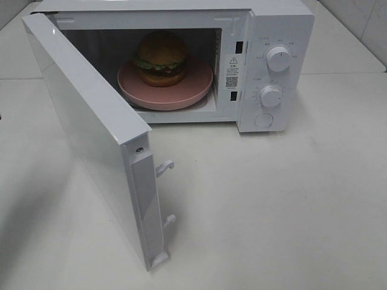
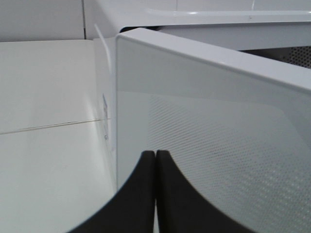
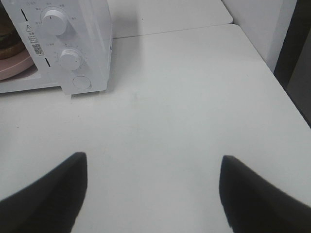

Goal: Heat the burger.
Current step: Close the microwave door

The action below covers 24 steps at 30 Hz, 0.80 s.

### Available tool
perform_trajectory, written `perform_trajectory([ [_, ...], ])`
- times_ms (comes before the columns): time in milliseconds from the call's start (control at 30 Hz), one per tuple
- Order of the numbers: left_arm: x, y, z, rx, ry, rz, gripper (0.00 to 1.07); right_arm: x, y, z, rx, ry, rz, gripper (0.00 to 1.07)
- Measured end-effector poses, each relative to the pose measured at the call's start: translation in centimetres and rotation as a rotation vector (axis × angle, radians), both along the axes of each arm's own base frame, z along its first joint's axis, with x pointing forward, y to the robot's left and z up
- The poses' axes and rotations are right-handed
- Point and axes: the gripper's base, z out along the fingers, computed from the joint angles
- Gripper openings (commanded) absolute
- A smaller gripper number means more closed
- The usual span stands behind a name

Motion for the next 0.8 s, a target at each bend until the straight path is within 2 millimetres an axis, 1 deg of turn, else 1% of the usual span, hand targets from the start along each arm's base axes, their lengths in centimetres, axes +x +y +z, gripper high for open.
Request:
perform_trajectory([
  [33,0.0,0.0,0.0,0.0,0.0,0.0,0.0,0.0,0.0,0.0,0.0,0.0,0.0,0.73],
  [100,1.1,-1.1,0.0,-0.001,0.005,-0.046,0.0,0.0,0.0,0.0,0.0,0.0,0.0,0.73],
  [133,1.1,-1.1,0.0,-0.001,0.005,-0.046,0.0,0.0,0.0,0.0,0.0,0.0,0.0,0.73],
  [167,1.9,-1.7,-0.2,-0.001,0.013,-0.071,0.0,0.0,0.0,0.0,0.0,0.0,0.0,0.73],
  [233,2.1,-2.1,-0.3,-0.001,0.017,-0.084,0.0,0.0,0.0,0.0,0.0,0.0,0.0,0.73],
  [267,2.6,-2.6,-0.6,0.0,0.031,-0.104,0.0,0.0,0.0,0.0,0.0,0.0,0.0,0.73],
  [533,3.5,-4.4,-1.9,-0.01,0.078,-0.157,0.0,0.0,0.0,0.0,0.0,0.0,0.0,0.73],
  [667,3.8,-5.2,-2.0,-0.024,0.082,-0.168,0.0,0.0,0.0,0.0,0.0,-0.001,0.0,0.73],
  [700,3.9,-5.8,-2.0,-0.037,0.08,-0.178,0.0,0.0,0.0,0.0,0.0,-0.001,0.0,0.73],
  [767,3.9,-6.1,-2.1,-0.045,0.082,-0.178,0.0,0.0,0.0,0.0,0.0,-0.001,0.0,0.73],
  [800,4.0,-6.5,-2.2,-0.053,0.086,-0.183,0.0,0.0,0.0,0.0,0.0,-0.001,0.0,0.73],
])
